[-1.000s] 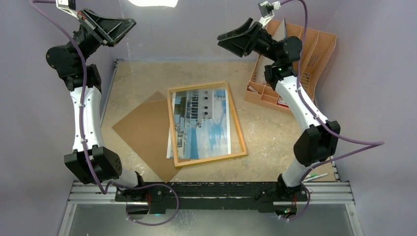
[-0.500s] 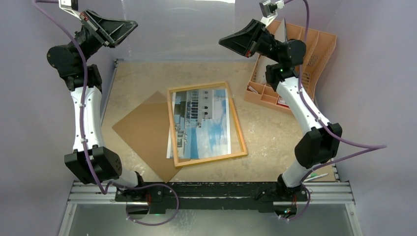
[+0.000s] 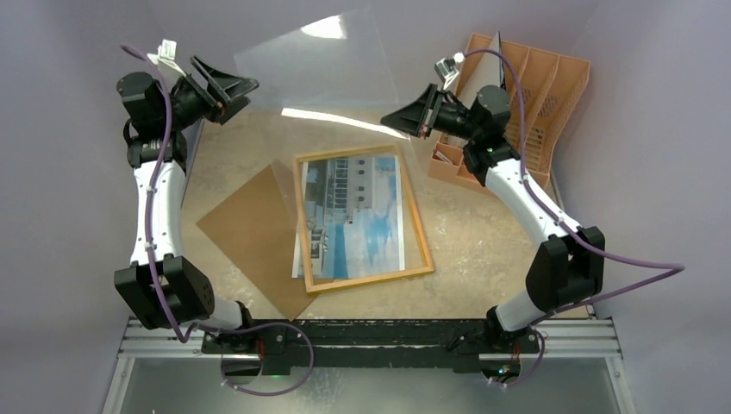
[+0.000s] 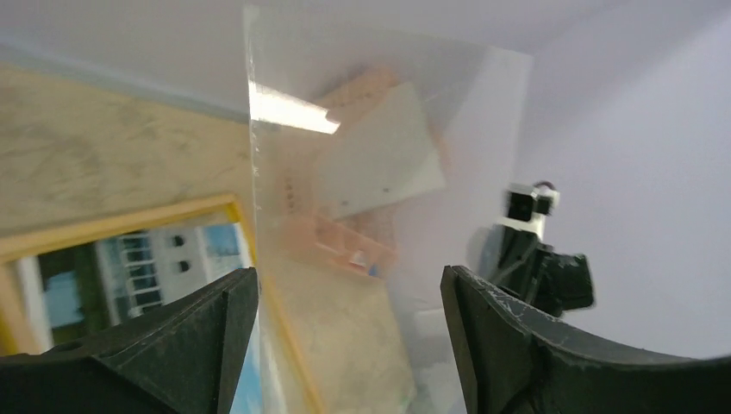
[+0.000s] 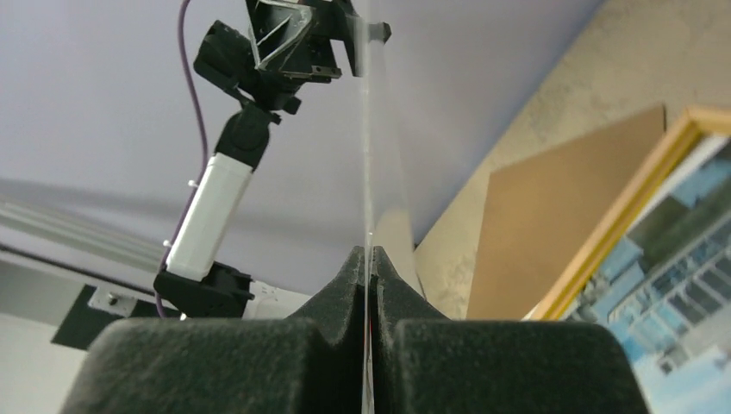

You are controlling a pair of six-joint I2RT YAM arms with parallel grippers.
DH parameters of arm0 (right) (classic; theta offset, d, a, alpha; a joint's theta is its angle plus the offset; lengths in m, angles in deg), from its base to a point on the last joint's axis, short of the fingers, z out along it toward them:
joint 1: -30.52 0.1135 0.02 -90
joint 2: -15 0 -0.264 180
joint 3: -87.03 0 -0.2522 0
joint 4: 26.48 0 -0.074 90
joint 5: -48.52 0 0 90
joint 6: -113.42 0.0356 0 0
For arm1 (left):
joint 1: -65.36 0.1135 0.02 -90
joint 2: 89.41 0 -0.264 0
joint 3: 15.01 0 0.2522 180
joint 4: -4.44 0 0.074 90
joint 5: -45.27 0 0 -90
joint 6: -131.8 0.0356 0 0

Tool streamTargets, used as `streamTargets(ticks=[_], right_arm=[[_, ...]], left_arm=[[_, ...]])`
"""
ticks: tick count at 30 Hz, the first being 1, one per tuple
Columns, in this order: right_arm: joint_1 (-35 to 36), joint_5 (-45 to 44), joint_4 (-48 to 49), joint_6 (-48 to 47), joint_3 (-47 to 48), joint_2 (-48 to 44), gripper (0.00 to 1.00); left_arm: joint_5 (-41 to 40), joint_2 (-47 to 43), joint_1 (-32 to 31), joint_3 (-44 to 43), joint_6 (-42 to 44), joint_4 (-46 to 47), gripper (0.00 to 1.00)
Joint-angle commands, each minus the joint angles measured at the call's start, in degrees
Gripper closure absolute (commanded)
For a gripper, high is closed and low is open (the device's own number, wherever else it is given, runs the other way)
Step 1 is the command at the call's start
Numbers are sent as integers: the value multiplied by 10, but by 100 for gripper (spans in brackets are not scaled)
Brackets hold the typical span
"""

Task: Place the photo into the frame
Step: Place the photo frame item in the photo frame.

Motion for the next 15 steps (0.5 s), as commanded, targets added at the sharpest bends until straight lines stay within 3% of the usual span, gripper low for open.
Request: streamTargets(ticks=[1,6,15], right_arm=[[-3,-18,-114,-29,-38,-33,100],[-3,-21,-226,-82,-71,-16,100],[-3,-29,-195,-106,-110,9,100]], left_arm=[[-128,-26,4,23,232,-263,19],[-241,-38,3,120,289,-328,20],[-245,-55,-4,293,311,-325,32]])
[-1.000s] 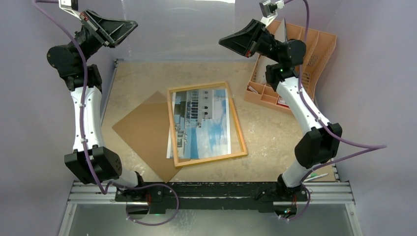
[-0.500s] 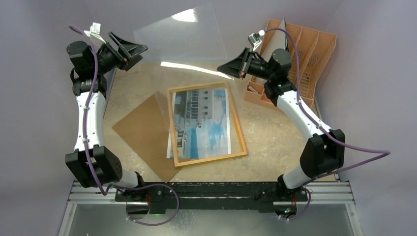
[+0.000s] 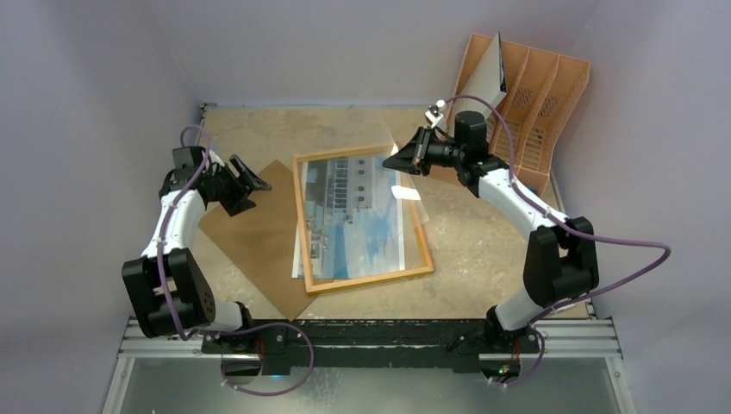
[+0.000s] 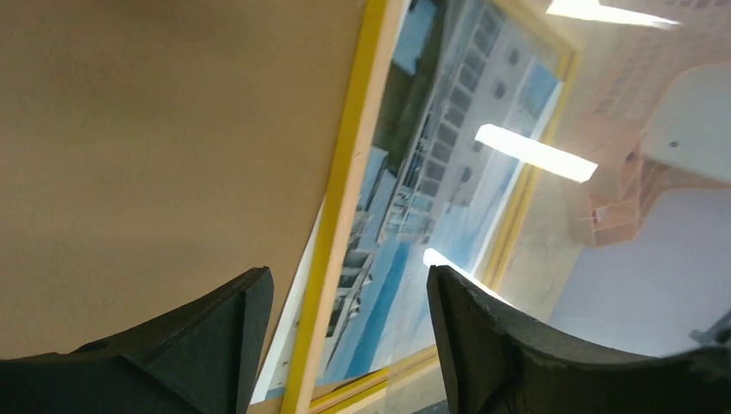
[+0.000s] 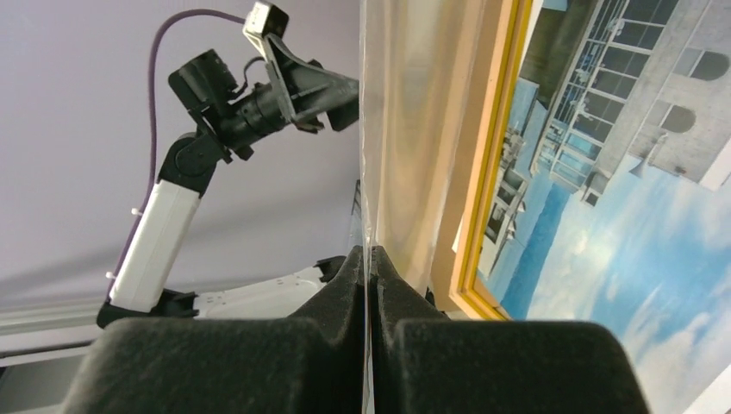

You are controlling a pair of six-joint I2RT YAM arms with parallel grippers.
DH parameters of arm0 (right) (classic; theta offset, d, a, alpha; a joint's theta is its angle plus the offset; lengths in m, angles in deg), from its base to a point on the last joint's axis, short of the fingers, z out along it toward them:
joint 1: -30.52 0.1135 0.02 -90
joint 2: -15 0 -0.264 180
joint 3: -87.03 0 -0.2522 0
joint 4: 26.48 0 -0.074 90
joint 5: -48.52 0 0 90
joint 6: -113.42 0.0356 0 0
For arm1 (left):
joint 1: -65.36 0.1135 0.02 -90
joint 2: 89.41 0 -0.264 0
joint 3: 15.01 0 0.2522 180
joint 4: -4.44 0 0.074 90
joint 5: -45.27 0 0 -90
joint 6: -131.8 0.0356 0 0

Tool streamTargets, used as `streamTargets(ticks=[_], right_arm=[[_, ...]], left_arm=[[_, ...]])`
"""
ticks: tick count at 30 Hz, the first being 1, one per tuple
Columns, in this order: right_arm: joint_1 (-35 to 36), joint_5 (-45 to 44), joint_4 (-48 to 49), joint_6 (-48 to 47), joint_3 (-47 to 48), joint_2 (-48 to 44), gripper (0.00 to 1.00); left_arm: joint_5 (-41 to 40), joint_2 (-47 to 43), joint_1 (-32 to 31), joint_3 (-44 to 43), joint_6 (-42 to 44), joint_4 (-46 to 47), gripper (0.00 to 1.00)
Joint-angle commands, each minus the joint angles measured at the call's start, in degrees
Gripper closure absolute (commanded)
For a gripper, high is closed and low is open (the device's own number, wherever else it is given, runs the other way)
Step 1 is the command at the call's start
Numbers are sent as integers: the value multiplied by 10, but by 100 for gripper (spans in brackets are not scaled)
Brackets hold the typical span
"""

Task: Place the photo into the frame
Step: Place the photo frame item in the photo frame.

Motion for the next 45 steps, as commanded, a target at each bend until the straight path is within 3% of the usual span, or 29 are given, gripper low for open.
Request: streamTargets(ticks=[1,12,16,23,31,41,42,45], right_arm=[[-1,4,45,-30,-5,6,100],[9,-36,143,21,-55,34,100],[10,-53,228,24,-107,41,100],[11,-63,267,5,-180,40,100],[10,-85,269,11,-211,43,100],[10,-68,316,30,-245,64,100],[10,-64,323,34,-246,64,99],[10,-50,330,28,-243,66,84]], left_arm=[[-3,-26,-5,47,37,-3,33],[26,-21,-13,133,-15,104,44],[56,-24,-20,189,-56,182,45],[55,-34,-29,256,-98,269,43],[53,-14,-42,266,-106,297,38],[55,23,-60,265,-107,334,39],[54,25,-62,265,-107,335,40],[50,31,-65,264,-104,334,41]])
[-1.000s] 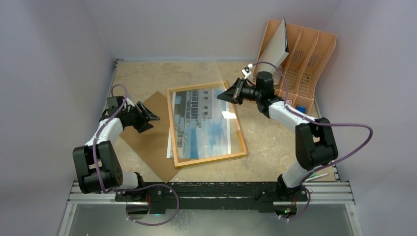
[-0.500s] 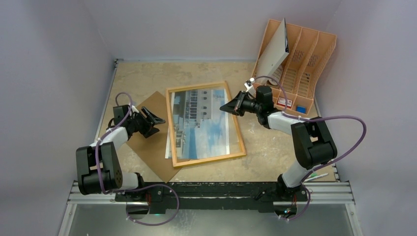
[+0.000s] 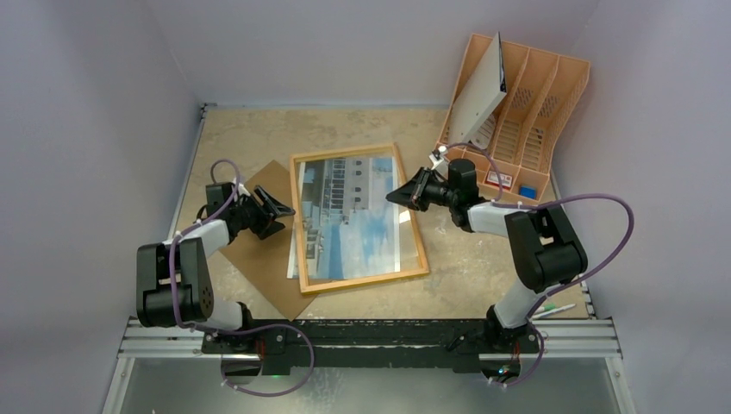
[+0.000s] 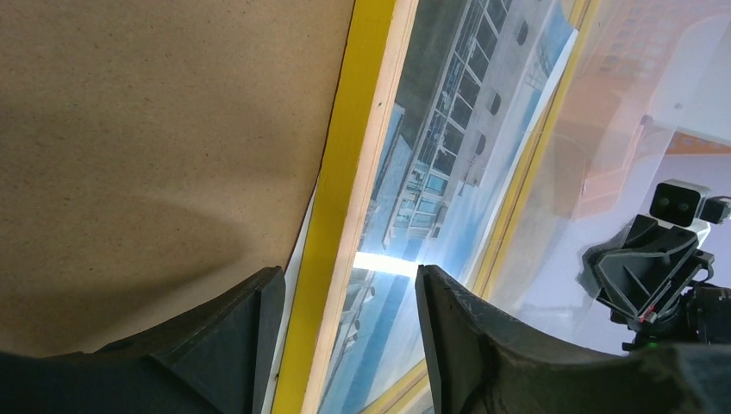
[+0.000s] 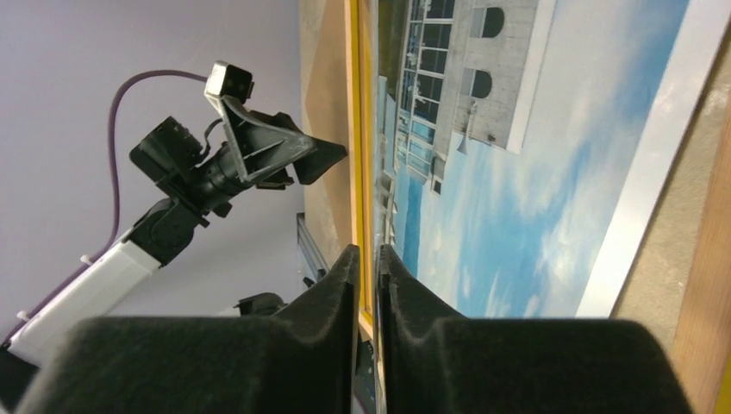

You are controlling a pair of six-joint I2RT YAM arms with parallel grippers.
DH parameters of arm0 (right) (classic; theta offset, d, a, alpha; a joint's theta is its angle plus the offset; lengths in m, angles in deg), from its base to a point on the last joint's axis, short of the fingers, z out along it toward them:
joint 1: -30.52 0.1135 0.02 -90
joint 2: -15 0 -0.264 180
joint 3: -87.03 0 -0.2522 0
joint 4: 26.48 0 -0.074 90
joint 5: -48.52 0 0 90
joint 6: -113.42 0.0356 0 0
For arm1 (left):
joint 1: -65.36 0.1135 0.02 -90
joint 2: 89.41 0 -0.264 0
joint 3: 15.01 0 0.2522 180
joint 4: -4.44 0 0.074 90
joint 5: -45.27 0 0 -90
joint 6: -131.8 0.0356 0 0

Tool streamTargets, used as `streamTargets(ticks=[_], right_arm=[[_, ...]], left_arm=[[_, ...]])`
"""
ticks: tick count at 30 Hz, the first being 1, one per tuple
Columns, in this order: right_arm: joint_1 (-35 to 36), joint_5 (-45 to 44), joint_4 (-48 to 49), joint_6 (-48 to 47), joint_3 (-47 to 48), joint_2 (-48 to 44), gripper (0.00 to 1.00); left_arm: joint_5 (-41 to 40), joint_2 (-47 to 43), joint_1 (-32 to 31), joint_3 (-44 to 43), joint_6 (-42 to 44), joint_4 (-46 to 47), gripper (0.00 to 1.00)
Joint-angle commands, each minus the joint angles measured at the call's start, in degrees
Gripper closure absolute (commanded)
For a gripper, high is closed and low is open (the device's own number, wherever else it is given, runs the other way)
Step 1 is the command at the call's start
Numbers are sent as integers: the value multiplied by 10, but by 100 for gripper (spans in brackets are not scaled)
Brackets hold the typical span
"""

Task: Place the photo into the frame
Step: Place the photo frame item in the photo frame.

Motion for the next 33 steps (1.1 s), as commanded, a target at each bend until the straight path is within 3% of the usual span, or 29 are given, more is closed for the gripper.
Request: streamTargets(ticks=[1,4,7,9,12,14,33], right_arm=[[2,42,48,-3,1,1,78],[3,76,53,-27,6,14,67],[2,94,57,-54,9,26,66],[2,104,58,-65,12,34,73],[2,111,65,-62,13,35,94],[3,117,78,-50,11,28,100],[3,183,178,54,7,12,100]], left_arm=[[2,7,-7,0,3,26,41],[-7,11,-9,-2,11,25,44],[-14,17,-10,-8,21,22,46],[-15,22,-10,-11,25,24,48],[-15,28,-11,-16,30,23,50],[-17,31,-11,-17,33,23,50],[-21,53,-18,-18,41,35,53]])
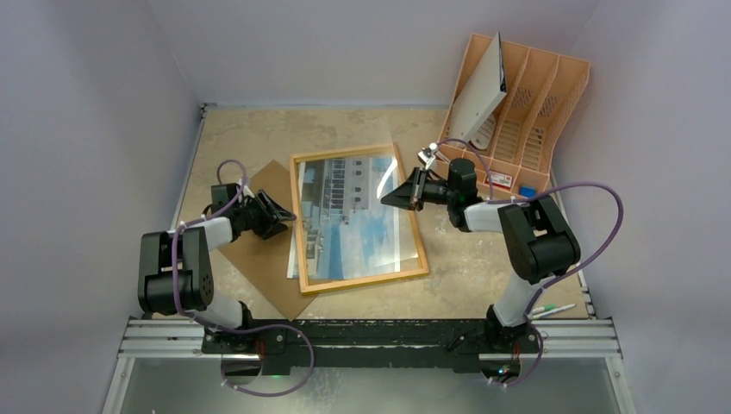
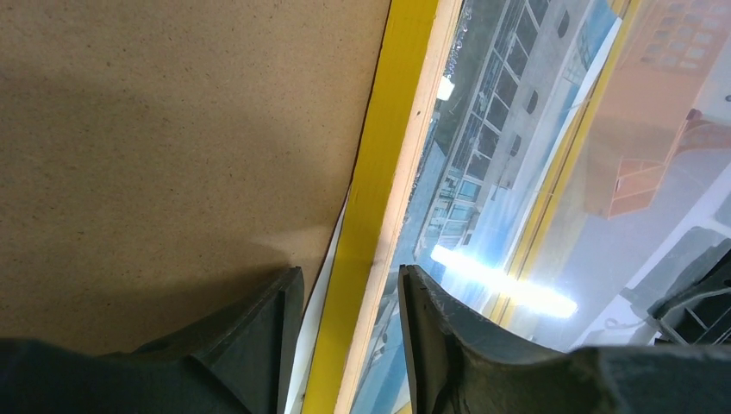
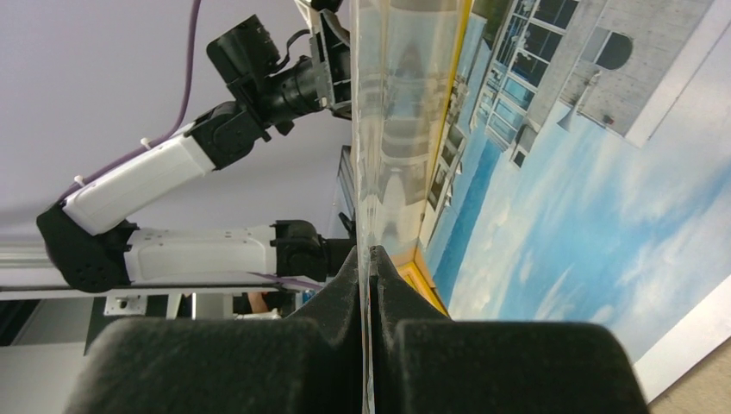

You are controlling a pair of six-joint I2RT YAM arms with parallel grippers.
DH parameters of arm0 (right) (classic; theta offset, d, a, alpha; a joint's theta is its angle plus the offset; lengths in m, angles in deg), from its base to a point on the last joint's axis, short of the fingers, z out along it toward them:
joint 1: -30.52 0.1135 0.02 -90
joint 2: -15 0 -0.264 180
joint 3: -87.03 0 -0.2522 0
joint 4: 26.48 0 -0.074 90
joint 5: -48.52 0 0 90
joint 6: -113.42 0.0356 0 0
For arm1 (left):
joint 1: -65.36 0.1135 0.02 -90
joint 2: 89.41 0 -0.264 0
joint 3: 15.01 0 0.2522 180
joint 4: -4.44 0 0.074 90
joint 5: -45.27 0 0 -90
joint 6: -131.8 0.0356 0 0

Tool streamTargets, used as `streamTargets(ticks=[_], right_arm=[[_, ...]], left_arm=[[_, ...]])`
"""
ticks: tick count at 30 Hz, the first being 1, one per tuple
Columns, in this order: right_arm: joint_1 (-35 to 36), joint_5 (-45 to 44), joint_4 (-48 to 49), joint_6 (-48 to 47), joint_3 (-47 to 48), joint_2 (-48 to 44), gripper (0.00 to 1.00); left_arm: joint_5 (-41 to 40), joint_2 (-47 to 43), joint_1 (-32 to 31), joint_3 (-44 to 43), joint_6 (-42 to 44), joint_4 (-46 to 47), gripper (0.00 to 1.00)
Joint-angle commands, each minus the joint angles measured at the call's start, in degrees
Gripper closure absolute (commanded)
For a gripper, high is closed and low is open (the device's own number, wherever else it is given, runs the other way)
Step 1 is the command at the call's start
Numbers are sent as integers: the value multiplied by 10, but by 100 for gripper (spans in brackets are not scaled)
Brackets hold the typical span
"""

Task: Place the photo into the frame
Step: Place the photo frame item in the photo frame.

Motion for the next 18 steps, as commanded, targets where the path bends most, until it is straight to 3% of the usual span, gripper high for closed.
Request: streamTargets(ticks=[1,18], right_arm=[[2,40,41,20,9,-31,100],[2,51,-92,-58,68,-47,100]], left_arm=[[-8,7,-4,-15,15,15,53],[-22,15,-5,-28,22,5,55]])
